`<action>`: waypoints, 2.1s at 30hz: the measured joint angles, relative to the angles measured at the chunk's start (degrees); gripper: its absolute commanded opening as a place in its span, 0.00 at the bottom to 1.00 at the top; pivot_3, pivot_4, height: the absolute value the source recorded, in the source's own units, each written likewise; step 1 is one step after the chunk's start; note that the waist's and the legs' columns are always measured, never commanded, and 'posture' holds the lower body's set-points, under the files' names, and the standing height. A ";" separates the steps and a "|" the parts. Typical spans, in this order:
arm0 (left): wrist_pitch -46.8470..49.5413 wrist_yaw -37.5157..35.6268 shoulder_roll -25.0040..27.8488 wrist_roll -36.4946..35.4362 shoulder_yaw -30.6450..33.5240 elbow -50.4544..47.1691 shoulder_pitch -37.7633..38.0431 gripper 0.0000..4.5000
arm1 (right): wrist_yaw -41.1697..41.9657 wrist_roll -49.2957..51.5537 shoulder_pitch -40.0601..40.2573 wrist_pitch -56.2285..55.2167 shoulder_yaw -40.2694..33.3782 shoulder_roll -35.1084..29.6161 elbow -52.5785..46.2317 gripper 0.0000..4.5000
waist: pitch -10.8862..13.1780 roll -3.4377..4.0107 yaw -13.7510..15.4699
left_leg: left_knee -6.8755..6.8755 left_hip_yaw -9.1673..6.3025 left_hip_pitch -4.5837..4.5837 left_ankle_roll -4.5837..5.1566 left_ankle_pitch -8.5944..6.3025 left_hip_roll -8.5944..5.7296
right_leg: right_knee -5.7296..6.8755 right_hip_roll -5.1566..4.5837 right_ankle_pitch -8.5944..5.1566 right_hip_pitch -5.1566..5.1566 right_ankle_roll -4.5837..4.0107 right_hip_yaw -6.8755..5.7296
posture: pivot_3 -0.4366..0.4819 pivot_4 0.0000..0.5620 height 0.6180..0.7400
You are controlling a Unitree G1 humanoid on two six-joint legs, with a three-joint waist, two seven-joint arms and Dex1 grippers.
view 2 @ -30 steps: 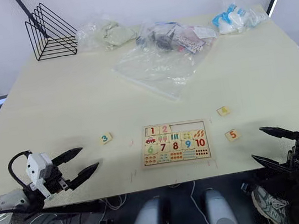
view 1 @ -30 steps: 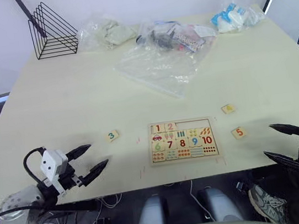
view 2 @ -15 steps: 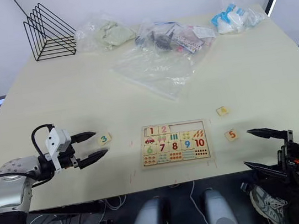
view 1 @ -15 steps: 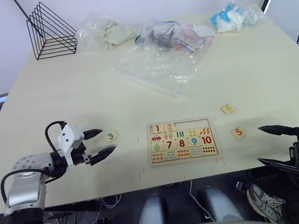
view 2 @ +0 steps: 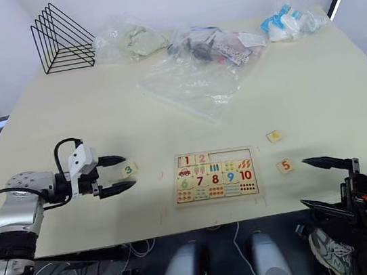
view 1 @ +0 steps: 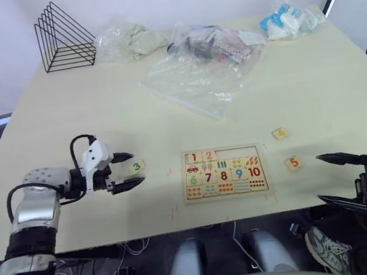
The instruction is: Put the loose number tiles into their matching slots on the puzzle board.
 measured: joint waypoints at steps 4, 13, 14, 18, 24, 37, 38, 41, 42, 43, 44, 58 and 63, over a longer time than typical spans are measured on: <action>0.29 0.20 -0.01 0.08 -0.06 0.21 -0.26 0.54 | 0.25 0.00 -0.11 -0.19 0.00 0.00 0.61 1.00 | 0.00 0.00 0.00 | 0.00 0.00 0.00 0.00 0.00 0.00 | 0.00 0.00 0.00 0.00 0.00 0.00 | 0.48 0.27 1.00; 0.56 0.47 -0.01 0.01 -0.04 0.12 -0.21 0.21 | 1.35 -0.01 -1.16 -1.52 0.00 0.00 2.94 1.00 | 0.00 0.00 -0.02 | 0.00 -0.01 0.00 0.00 0.00 0.00 | 0.01 0.00 0.00 0.00 0.00 0.00 | 0.48 0.27 1.00; 0.56 0.50 -0.01 -0.03 -0.03 0.09 -0.19 0.21 | 1.62 -0.01 -1.22 -1.66 0.00 0.00 3.26 1.00 | 0.00 0.00 -0.02 | 0.00 -0.01 0.01 0.00 0.00 0.00 | 0.01 0.00 0.00 0.00 0.00 0.00 | 0.48 0.27 1.00; 0.56 0.50 -0.01 -0.11 0.02 0.08 -0.16 0.21 | 2.12 0.00 -1.34 -1.93 0.00 0.01 3.59 1.00 | 0.00 0.00 -0.03 | 0.00 -0.01 0.01 0.00 0.00 0.00 | 0.01 0.00 0.00 0.00 0.00 0.00 | 0.48 0.27 1.00; 1.10 -1.08 1.38 -0.85 0.04 -1.43 -0.17 0.21 | 1.97 0.05 -1.73 -2.46 0.00 0.37 4.51 1.00 | 0.00 -0.01 -0.05 | 0.00 -0.01 0.00 0.00 0.00 0.00 | 0.02 0.00 0.00 0.00 0.00 0.00 | 0.48 0.27 1.00; 9.86 -5.12 1.73 -2.21 -4.43 -12.78 -9.83 0.21 | -2.31 0.06 0.16 -2.38 0.05 2.11 -0.46 1.00 | 0.01 0.00 0.04 | 0.02 -0.04 -0.04 0.00 0.00 -0.04 | 0.02 0.04 0.00 0.00 0.00 -0.01 | 0.48 0.27 1.00; 11.41 -5.10 0.99 -2.21 -5.31 -13.93 -11.13 0.21 | -3.14 0.05 0.57 -2.28 0.04 2.20 -1.35 1.00 | 0.01 0.00 0.09 | 0.02 -0.05 -0.05 0.00 0.00 -0.05 | 0.03 0.04 0.00 0.00 0.01 -0.01 | 0.48 0.27 1.00; 15.14 -4.69 -1.49 -2.34 -8.30 -17.46 -14.25 0.21 | -4.93 0.05 1.31 -1.97 0.11 2.80 -3.30 1.00 | 0.01 -0.01 0.07 | 0.03 -0.06 -0.06 0.00 0.00 -0.06 | 0.03 0.05 0.00 0.00 0.01 -0.01 | 0.48 0.27 1.00; 15.70 -4.63 -1.89 -2.40 -8.87 -18.08 -14.64 0.21 | -5.19 0.04 1.34 -1.85 0.20 2.93 -3.59 1.00 | 0.01 -0.01 0.05 | 0.03 -0.06 -0.06 0.00 0.00 -0.07 | 0.02 0.06 0.00 0.00 0.01 -0.01 | 0.48 0.27 1.00; 16.72 -4.40 -2.90 -2.36 -9.83 -18.80 -15.44 0.21 | -5.68 0.03 1.57 -1.79 0.20 3.12 -3.97 1.00 | 0.01 -0.01 0.01 | 0.03 -0.05 -0.06 0.00 0.00 -0.07 | 0.02 0.06 0.00 0.00 0.01 0.01 | 0.48 0.27 1.00; 17.48 -4.11 -4.07 -2.27 -11.29 -19.69 -16.33 0.21 | -6.11 -0.01 1.61 -1.75 0.28 3.39 -4.32 1.00 | 0.01 -0.01 -0.02 | 0.03 -0.06 -0.06 0.00 0.00 -0.07 | 0.02 0.07 0.00 0.00 0.01 0.00 | 0.48 0.27 1.00; 20.21 0.52 -13.68 3.66 -20.99 -19.80 -22.63 0.21 | -8.26 -0.34 2.71 -2.31 0.37 4.05 -5.45 1.00 | 0.02 -0.01 -0.02 | 0.04 -0.06 -0.06 0.00 0.00 -0.09 | 0.02 0.09 0.00 0.00 0.01 0.03 | 0.48 0.27 1.00; 20.68 3.06 -17.32 6.89 -24.67 -18.04 -24.37 0.21 | -8.72 -0.36 3.71 -2.63 0.35 4.37 -5.68 1.00 | 0.02 -0.01 -0.02 | 0.04 -0.07 -0.06 0.00 0.00 -0.09 | 0.02 0.09 0.00 0.00 0.01 0.02 | 0.48 0.27 1.00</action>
